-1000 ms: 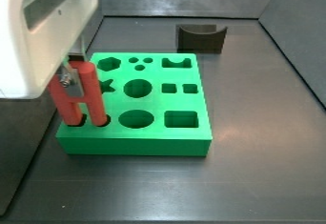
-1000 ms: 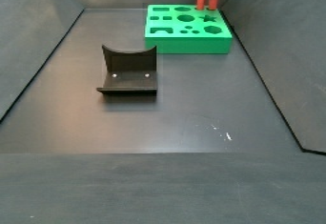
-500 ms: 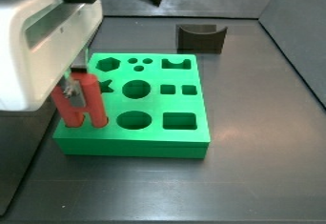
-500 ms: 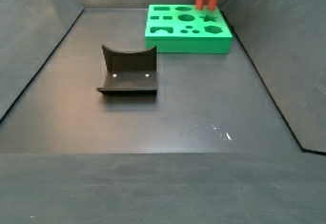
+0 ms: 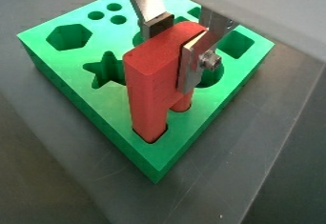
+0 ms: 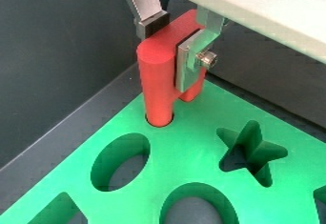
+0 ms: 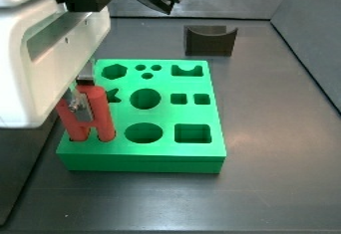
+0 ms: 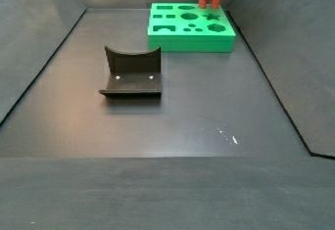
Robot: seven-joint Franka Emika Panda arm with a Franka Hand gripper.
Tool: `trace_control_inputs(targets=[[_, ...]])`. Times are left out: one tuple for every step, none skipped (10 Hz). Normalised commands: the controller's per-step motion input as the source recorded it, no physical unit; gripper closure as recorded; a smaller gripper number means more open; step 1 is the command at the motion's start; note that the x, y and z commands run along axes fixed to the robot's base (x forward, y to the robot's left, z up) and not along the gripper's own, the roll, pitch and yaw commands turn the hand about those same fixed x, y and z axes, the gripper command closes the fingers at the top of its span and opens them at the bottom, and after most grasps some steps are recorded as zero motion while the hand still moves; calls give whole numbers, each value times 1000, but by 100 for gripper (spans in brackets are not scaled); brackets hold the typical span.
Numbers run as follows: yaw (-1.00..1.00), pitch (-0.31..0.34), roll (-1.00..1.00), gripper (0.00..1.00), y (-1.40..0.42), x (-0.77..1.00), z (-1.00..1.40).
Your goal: Insert the square-circle object.
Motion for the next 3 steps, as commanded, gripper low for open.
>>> trace_control_inputs(targets=[[0, -149, 159, 100, -143, 37, -580], [0, -123, 64, 100, -146, 0, -354], [0, 0, 0, 100, 0, 0, 0]])
